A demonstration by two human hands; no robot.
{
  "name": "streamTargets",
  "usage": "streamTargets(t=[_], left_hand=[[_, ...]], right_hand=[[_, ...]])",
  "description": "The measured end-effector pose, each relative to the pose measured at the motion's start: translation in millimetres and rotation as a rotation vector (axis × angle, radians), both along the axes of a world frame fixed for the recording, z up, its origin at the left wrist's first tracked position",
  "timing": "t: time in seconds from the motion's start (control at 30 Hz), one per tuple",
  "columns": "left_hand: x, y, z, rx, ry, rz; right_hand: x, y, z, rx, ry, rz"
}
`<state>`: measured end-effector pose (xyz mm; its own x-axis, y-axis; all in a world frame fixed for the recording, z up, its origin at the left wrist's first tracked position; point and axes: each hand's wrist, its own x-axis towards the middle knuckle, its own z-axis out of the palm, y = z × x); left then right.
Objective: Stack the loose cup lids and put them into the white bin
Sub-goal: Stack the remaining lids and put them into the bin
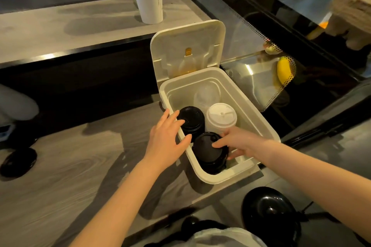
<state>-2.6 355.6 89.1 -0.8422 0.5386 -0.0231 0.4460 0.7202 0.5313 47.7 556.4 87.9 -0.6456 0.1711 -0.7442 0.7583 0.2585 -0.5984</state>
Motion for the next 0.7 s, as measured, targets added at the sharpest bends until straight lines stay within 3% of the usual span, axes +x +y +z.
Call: streamTargets(t=[0.43,0.7], left_hand=[[1,2,7,-0.251,0.080,-0.070],[1,2,15,-0.360,0.116,-0.109]], right_hand=[[2,-8,-3,0.756,0.025,0.586],[4,-10,14,0.821,0.030,0.600]])
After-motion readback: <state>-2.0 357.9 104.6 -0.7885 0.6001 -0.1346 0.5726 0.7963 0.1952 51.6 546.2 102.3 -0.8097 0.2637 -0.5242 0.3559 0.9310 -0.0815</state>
